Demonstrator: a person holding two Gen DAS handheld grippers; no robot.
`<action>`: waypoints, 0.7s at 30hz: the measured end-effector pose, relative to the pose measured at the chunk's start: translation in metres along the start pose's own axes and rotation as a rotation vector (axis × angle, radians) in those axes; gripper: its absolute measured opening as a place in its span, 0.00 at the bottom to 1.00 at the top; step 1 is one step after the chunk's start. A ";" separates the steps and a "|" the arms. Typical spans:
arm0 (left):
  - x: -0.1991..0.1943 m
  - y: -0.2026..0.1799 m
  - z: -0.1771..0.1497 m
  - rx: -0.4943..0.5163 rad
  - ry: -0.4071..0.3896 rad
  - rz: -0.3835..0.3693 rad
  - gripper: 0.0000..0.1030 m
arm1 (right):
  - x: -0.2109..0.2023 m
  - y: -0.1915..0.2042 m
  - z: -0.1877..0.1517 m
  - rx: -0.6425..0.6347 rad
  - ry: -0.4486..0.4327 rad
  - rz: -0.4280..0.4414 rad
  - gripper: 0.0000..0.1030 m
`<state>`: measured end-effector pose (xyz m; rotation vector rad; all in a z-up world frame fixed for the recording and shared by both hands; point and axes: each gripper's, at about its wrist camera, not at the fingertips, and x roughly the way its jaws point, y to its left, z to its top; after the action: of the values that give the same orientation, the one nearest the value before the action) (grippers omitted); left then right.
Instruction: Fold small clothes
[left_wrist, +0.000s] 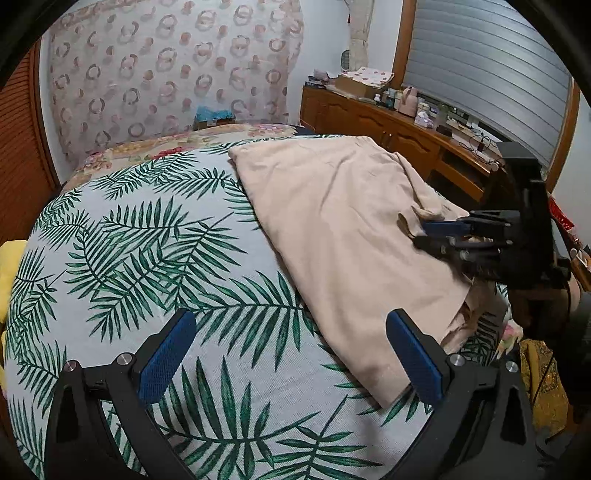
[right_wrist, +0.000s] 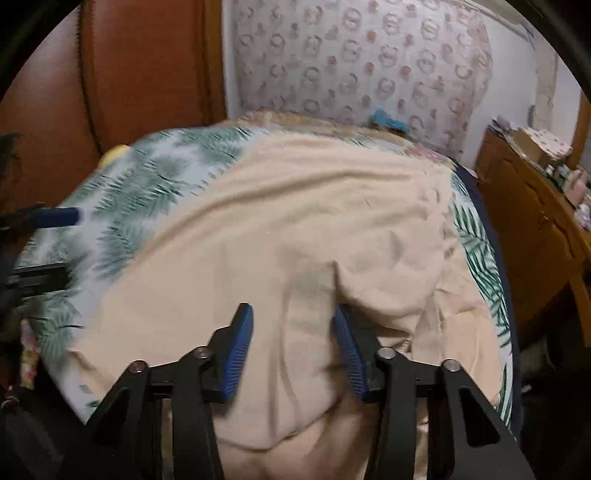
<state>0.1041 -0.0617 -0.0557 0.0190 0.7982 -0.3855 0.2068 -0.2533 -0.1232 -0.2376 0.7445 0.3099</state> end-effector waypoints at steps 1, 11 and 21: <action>0.000 -0.001 -0.001 0.001 0.004 0.000 1.00 | -0.001 -0.003 -0.001 0.007 -0.004 0.005 0.12; 0.003 -0.022 -0.009 0.038 0.021 -0.035 1.00 | -0.098 -0.039 -0.056 0.198 -0.186 -0.043 0.04; 0.006 -0.037 -0.009 0.064 0.033 -0.054 1.00 | -0.111 -0.054 -0.092 0.320 -0.164 -0.082 0.02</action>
<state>0.0887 -0.0967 -0.0621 0.0636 0.8205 -0.4626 0.0916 -0.3540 -0.1060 0.0600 0.6099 0.1272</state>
